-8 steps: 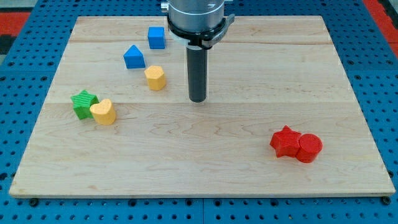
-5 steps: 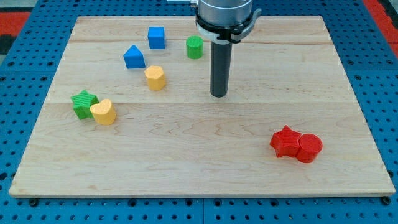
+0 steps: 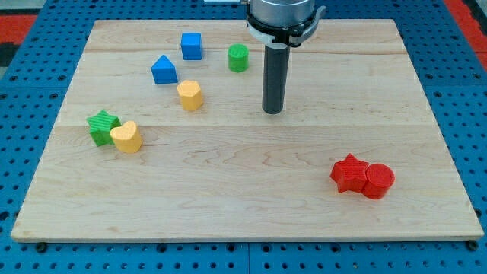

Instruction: Place the yellow hexagon vertically to the top of the red blocks

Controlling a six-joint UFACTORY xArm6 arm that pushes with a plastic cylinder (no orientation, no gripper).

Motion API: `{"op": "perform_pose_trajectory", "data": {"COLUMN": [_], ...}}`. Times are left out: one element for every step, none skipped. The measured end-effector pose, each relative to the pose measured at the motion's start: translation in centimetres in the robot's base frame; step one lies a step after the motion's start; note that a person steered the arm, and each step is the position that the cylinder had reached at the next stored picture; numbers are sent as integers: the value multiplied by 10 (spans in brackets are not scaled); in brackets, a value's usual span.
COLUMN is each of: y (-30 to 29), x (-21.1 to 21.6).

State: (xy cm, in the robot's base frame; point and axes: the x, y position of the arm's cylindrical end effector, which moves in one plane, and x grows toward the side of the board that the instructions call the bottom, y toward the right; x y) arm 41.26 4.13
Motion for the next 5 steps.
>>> {"op": "perform_pose_trajectory", "data": {"y": [0,0,0,0,0], "x": [-4,-5,-5,-5,-7]}}
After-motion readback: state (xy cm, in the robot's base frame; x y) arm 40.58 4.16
